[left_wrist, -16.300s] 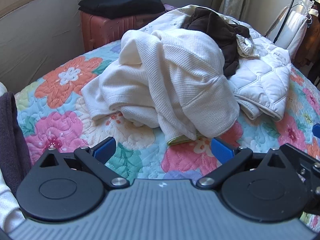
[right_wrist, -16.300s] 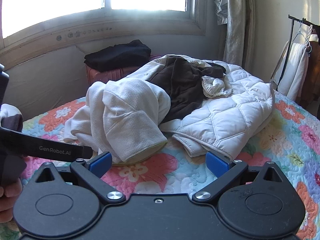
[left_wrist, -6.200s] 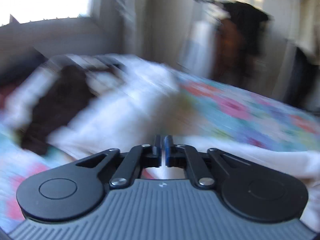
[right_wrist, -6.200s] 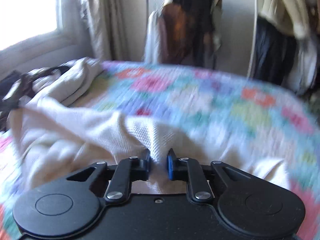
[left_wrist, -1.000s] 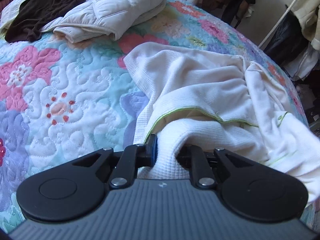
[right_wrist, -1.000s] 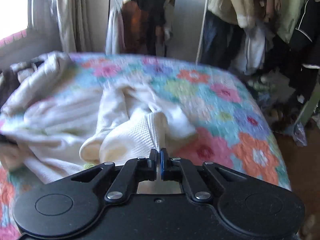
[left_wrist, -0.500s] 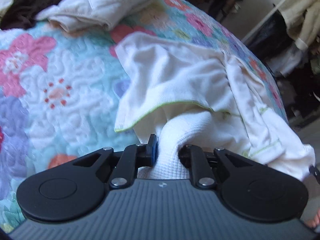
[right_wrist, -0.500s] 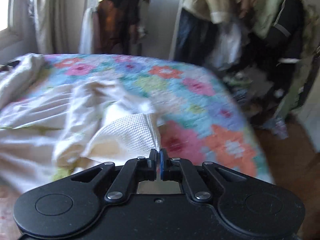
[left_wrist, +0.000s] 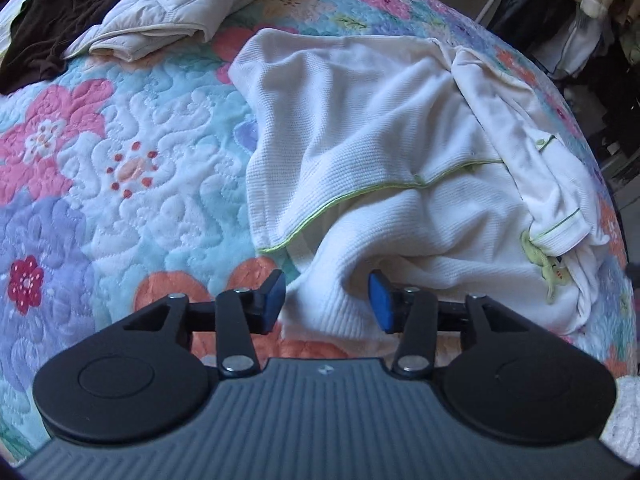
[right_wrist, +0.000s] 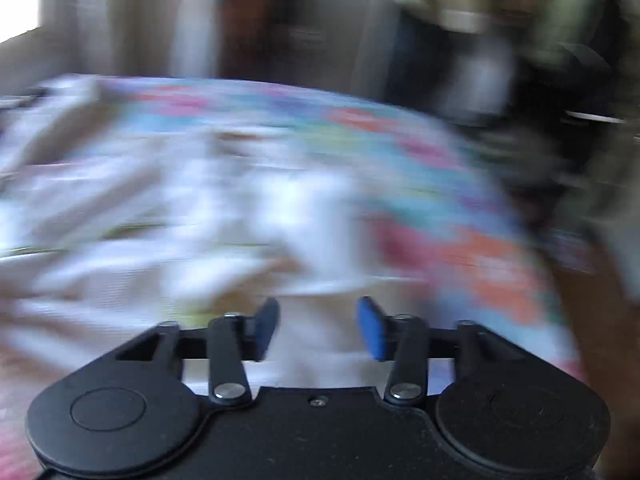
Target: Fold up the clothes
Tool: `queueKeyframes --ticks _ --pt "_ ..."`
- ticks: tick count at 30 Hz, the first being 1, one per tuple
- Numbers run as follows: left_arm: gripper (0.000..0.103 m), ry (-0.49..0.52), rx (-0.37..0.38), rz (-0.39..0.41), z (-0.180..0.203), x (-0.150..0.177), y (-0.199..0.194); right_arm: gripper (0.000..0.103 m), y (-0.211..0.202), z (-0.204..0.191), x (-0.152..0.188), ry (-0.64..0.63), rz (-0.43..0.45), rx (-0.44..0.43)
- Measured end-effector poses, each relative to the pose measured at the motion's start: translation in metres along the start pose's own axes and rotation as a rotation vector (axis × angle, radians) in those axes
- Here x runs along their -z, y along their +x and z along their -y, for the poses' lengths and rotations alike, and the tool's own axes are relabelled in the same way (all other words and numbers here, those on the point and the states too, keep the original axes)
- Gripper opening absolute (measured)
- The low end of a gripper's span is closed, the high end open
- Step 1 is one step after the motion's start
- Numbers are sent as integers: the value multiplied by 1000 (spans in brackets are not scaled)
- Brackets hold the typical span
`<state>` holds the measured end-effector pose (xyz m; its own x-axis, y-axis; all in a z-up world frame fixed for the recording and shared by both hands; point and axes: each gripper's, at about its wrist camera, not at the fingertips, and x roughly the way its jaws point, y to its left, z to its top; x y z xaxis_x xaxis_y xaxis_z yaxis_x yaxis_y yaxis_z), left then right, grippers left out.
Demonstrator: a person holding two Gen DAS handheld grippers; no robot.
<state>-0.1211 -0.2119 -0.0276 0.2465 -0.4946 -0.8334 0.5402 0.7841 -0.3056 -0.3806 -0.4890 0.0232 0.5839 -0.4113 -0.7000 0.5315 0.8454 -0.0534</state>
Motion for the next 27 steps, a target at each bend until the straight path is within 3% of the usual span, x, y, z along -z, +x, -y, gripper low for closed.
queueKeyframes --ticks 3,6,9,11,16,17,18,19,20,23,27 --pt "47 -14 7 -25 -5 6 2 54 15 -48 10 -63 -32 -255" --pt "56 23 30 -45 5 9 5 54 33 -94 22 -176 -44 -380" --pt "70 106 50 -43 20 12 5 54 42 -138 36 -340 -43 -400" --pt "73 98 119 -48 22 13 8 55 46 -155 45 -412 -30 -401" --pt "78 99 34 -115 21 14 39 55 62 -174 63 -574 -10 -276" --pt "75 92 16 -121 20 14 45 52 68 -175 63 -587 -12 -261" --pt "52 89 -8 -114 19 14 49 42 72 -175 62 -590 -13 -257" --pt "31 97 -35 -101 19 14 48 4 73 -173 58 -568 -10 -273" --pt "18 110 -46 -81 20 12 45 5 70 -168 52 -531 3 -290" --pt "17 42 82 10 9 6 15 5 44 -142 29 -356 107 -370" --pt "17 21 263 162 0 2 -45 5 11 -80 7 -70 143 -582"
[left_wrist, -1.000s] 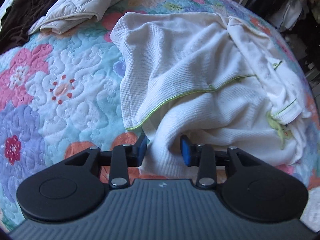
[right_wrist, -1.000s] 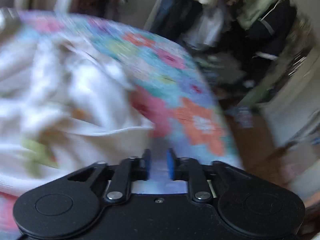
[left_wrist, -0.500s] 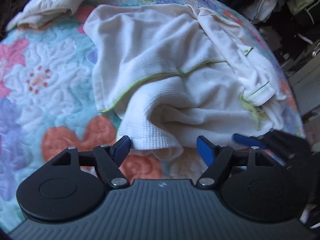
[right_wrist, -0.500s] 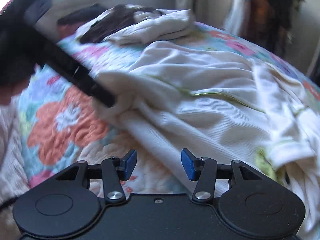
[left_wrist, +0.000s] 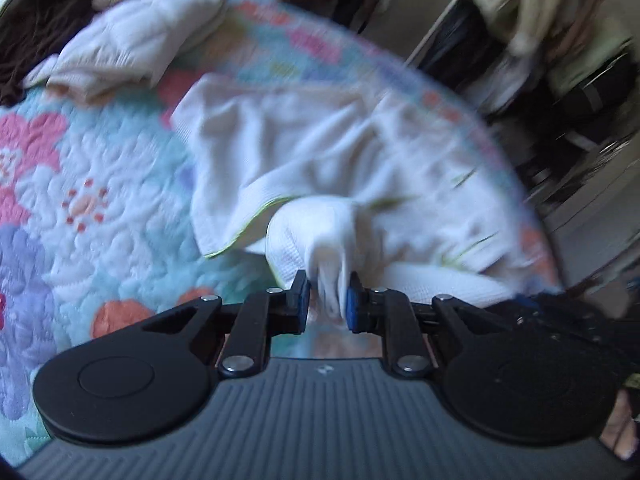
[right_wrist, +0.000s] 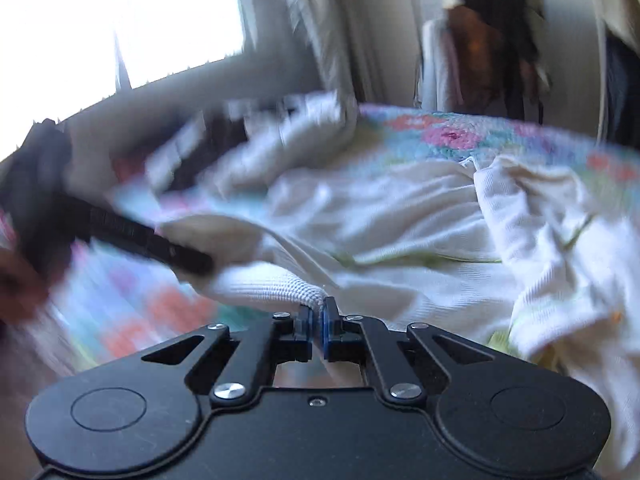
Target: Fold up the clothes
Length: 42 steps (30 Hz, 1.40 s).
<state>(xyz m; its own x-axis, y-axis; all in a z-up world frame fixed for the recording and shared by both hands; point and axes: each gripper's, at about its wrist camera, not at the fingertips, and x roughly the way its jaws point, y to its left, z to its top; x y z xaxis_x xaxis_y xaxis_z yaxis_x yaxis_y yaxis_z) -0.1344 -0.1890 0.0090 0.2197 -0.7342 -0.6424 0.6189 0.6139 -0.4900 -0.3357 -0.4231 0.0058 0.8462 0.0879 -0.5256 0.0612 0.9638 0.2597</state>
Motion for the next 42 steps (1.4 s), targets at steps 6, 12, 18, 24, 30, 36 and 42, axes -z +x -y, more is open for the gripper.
queueKeyframes --ticks 6,12,18,24,30,36,42 --pt "17 -69 -2 -54 -14 6 3 5 1 16 30 27 -166 30" --pt "26 -91 -73 -193 -18 19 41 6 40 -5 61 2 -362 65" --pt "45 -28 -57 -164 0 23 33 7 -21 4 27 146 -108 -17" --pt "53 199 106 -138 54 31 28 7 -33 17 5 94 -69 94" --pt "79 409 161 -177 105 62 46 7 -25 21 2 94 -52 71" --pt "98 465 59 -149 120 69 78 7 -26 28 2 174 -29 16" --pt "10 416 -76 -151 93 56 91 6 -23 43 13 195 -37 71"
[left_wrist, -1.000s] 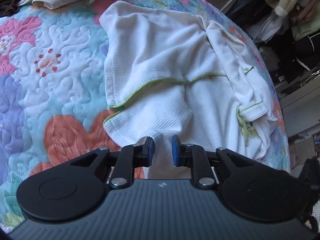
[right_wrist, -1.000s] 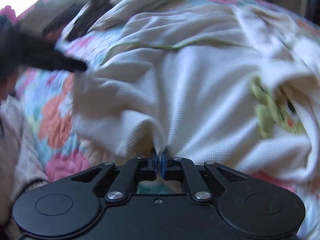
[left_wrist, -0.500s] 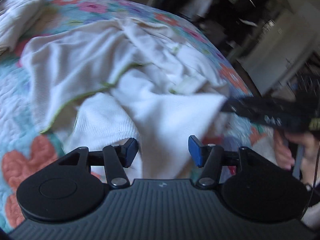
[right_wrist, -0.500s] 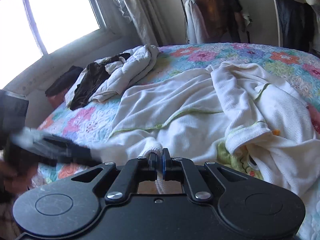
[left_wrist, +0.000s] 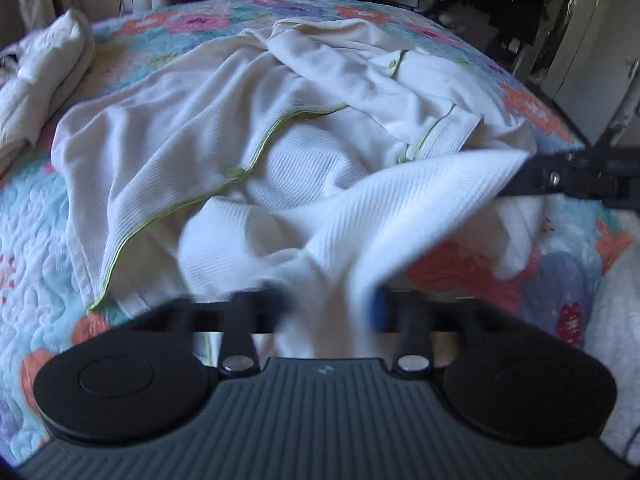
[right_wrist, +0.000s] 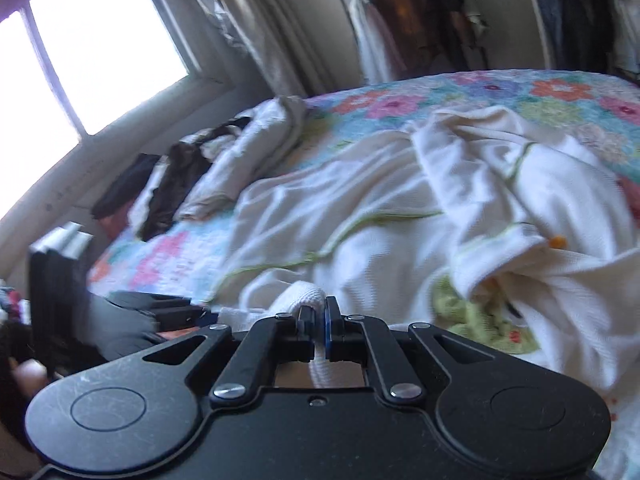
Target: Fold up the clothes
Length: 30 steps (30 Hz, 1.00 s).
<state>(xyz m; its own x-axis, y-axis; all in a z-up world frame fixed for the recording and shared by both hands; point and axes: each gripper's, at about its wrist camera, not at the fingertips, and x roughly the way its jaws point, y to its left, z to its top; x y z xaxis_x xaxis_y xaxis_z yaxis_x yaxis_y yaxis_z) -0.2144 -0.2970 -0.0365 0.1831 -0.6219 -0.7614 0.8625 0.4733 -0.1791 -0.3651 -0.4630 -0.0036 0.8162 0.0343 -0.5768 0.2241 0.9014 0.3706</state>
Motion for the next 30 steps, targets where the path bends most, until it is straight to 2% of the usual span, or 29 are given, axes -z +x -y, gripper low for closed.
queueKeyframes --ticks 1,4,6,8,10,11,13,14,16,19,21,24,26,28,30 --pt "9 -16 16 21 -4 -1 -11 6 -2 0 0 -7 -4 -8" --pt "7 34 -15 103 2 -7 -61 6 -12 -10 -1 -76 -9 -19" --pt "7 23 27 173 1 -12 -94 6 -16 -18 2 -120 -12 -17" --pt "7 19 24 181 1 -13 -111 6 -12 -20 10 -130 -56 -42" --pt "7 93 -11 78 9 -8 -100 6 -5 -21 19 -142 -119 -60" --pt "7 132 -29 24 13 -4 -94 6 4 -22 24 -162 -179 -42" --pt "8 172 -57 -140 15 9 -66 6 25 -19 35 -173 -299 9" --pt "8 151 -68 -203 11 14 -53 6 33 -17 39 -166 -339 25" --pt "10 81 -48 -243 -1 17 -42 6 42 -17 43 -175 -387 41" --pt "15 8 -33 -181 -17 11 -56 7 45 -21 46 -202 -427 31" --pt "28 -40 -16 -114 -27 4 -72 8 50 -22 50 -220 -469 48" --pt "28 -80 -16 -58 -45 -7 -88 9 55 -24 52 -230 -500 64" --pt "28 -115 -54 -40 -60 -17 -94 14 52 -30 53 -237 -504 64" --pt "28 -168 -98 -23 -81 -28 -99 21 44 -39 53 -237 -520 18" --pt "27 -209 -130 -20 -99 -41 -102 21 35 -53 53 -236 -535 -34"
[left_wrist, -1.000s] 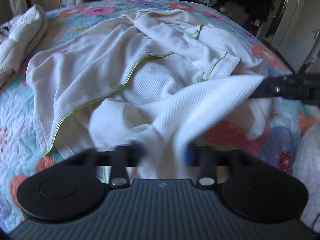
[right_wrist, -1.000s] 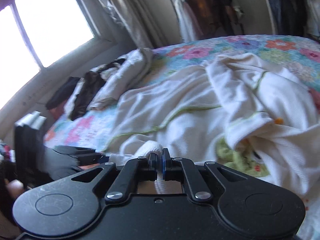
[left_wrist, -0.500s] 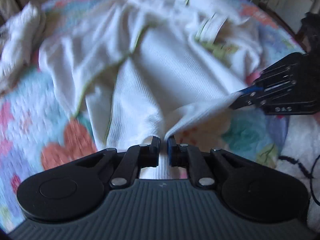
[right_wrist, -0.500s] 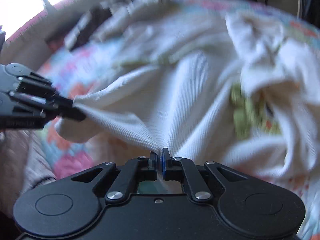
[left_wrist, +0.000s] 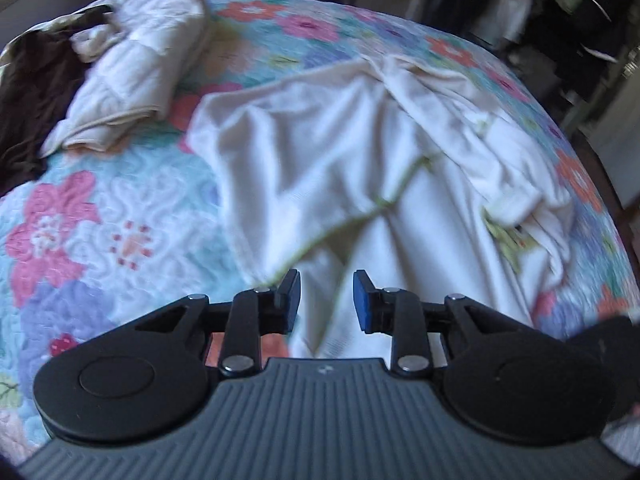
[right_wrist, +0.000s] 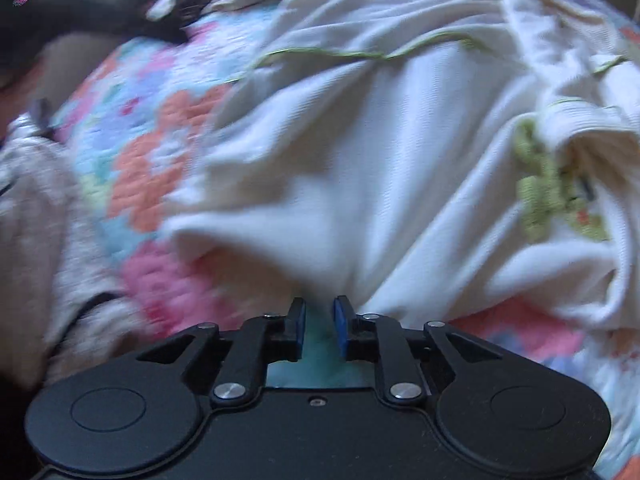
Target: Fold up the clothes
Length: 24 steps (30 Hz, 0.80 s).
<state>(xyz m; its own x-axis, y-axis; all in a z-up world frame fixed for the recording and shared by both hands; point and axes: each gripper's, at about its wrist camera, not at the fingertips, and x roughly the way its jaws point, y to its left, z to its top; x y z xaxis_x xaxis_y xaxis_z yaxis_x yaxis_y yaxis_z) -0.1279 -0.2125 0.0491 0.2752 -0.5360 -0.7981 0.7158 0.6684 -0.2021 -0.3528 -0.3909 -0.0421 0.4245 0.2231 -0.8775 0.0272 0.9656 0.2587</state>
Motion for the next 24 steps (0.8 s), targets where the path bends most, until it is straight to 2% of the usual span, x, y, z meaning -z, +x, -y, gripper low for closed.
queueKeyframes --ticks 3,7,8,12,14,17,19,20,21,22,24 --pt "28 -24 -29 4 -17 -29 11 21 -20 -30 -7 -41 61 -10" --pt "29 -86 -102 -17 -37 -55 37 41 -32 -60 -41 -78 174 -52" --pt "29 -103 -130 -13 -41 -58 44 42 -29 -62 -54 -75 188 -57" --pt "33 -157 -46 -12 -65 -61 73 42 -2 -57 -101 -34 221 -22" --pt "33 -165 -38 6 -78 -57 87 42 11 -54 -125 -33 239 11" --pt "35 -232 36 47 -103 -53 110 42 33 -50 -155 -47 242 29" --pt "37 -248 64 24 -109 -54 126 43 48 -48 -167 -51 229 45" --pt "39 -256 78 12 -112 -55 133 46 53 -46 -171 -50 225 59" --pt "46 -264 92 0 -115 -55 141 49 58 -44 -174 -49 221 73" --pt "49 -242 74 -10 -112 -57 147 57 62 -41 -176 -47 217 89" --pt "58 -210 40 -20 -108 -60 159 60 71 -36 -177 -50 208 128"
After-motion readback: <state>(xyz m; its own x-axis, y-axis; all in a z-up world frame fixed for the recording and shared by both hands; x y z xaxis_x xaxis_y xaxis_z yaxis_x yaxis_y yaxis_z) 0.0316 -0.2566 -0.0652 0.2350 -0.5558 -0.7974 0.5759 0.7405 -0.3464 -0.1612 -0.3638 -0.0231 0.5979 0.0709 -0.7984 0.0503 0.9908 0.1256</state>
